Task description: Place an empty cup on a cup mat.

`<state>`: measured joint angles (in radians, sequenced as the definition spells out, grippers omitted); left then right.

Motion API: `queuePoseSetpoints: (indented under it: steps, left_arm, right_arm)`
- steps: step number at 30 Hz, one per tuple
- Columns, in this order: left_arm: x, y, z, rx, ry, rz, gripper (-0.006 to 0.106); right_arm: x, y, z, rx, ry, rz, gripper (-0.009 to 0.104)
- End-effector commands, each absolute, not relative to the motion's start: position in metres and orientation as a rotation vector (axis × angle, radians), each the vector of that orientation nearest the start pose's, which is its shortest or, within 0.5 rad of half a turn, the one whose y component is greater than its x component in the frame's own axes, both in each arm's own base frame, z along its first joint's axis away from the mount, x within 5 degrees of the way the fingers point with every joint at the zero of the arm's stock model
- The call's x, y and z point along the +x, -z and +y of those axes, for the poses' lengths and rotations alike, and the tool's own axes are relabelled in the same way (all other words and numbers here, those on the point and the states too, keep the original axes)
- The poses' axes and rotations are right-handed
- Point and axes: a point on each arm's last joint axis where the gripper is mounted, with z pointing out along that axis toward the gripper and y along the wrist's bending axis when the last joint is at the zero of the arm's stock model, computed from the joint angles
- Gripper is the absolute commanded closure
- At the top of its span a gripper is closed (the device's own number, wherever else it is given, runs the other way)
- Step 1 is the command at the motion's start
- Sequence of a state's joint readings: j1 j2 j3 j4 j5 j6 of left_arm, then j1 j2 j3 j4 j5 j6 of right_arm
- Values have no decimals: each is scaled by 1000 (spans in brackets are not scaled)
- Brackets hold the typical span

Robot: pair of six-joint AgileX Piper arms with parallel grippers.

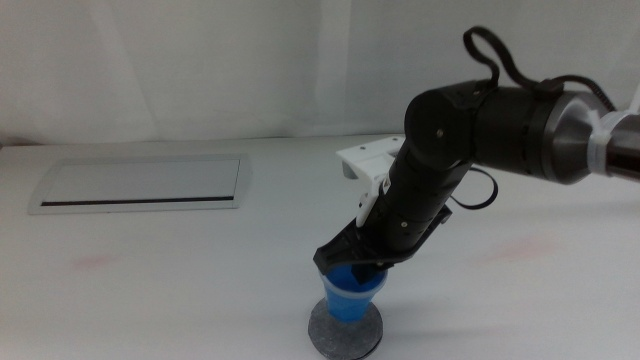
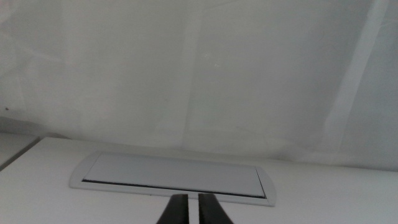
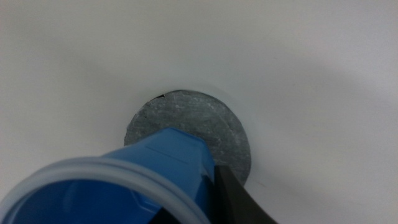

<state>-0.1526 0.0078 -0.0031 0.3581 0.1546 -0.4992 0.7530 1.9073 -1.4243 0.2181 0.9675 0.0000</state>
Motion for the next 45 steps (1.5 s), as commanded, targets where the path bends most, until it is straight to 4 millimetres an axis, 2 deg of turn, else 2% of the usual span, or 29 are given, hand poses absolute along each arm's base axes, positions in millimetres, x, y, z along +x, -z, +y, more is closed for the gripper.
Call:
queuePoseSetpoints:
  steps: [1, 6, 14, 21, 27, 28, 35, 38, 45]
  left_arm:
    - [55, -191, -4, -36, 192, 1623, 103]
    - [55, -191, -4, -36, 192, 1623, 103]
    - [55, -191, -4, -36, 192, 1623, 103]
    - [55, -191, -4, -36, 192, 1623, 103]
    - [55, -191, -4, -36, 192, 1623, 103]
    - [55, -191, -4, -36, 192, 1623, 103]
    - [55, -191, -4, -36, 192, 1623, 103]
    - [55, -191, -4, -36, 192, 1623, 103]
    - [55, -191, -4, -36, 192, 1623, 103]
  right_arm:
    - [271, -205, 281, -944, -398, 2835, 98]
    - [266, -192, 277, -939, -384, 2857, 98]
    - [263, -188, 283, -941, -403, 2840, 98]
    - [265, -165, 285, -950, -372, 2899, 98]
    - [265, -164, 286, -951, -371, 2905, 97]
    - [264, -164, 285, -951, -372, 2911, 79]
    - [265, -164, 285, -953, -369, 2911, 9]
    - [265, -164, 285, -963, -355, 2901, -1]
    - [267, -165, 283, -980, -327, 2889, -1]
